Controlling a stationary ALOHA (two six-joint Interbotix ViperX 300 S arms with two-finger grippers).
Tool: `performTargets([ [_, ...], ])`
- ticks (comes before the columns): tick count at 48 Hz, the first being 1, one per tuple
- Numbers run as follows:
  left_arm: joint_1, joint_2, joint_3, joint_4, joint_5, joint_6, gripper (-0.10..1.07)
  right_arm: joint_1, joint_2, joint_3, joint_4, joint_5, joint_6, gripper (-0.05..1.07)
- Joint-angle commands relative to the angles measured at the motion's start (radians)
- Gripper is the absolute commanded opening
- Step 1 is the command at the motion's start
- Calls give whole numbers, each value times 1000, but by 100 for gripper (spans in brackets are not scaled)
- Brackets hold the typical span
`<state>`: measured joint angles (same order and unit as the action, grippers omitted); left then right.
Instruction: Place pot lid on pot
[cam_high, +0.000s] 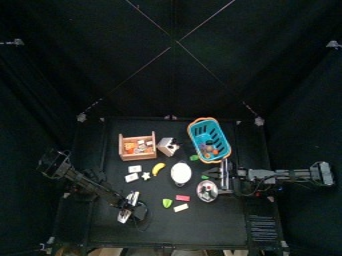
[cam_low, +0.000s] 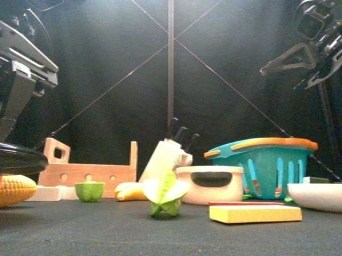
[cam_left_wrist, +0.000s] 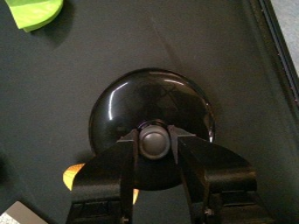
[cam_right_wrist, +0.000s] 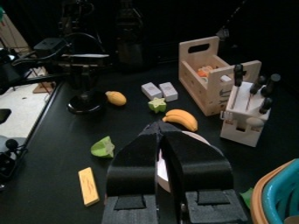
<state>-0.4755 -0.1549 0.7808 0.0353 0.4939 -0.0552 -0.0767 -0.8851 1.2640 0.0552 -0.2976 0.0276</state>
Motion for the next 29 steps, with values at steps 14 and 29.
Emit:
performTargets([
  [14, 100, -44, -91, 8, 84, 2, 56, -2, 8, -18, 2, -5, 2, 1],
  [29, 275, 11, -225, 6, 193, 5, 56, -40, 6, -18, 55, 3, 20, 2],
])
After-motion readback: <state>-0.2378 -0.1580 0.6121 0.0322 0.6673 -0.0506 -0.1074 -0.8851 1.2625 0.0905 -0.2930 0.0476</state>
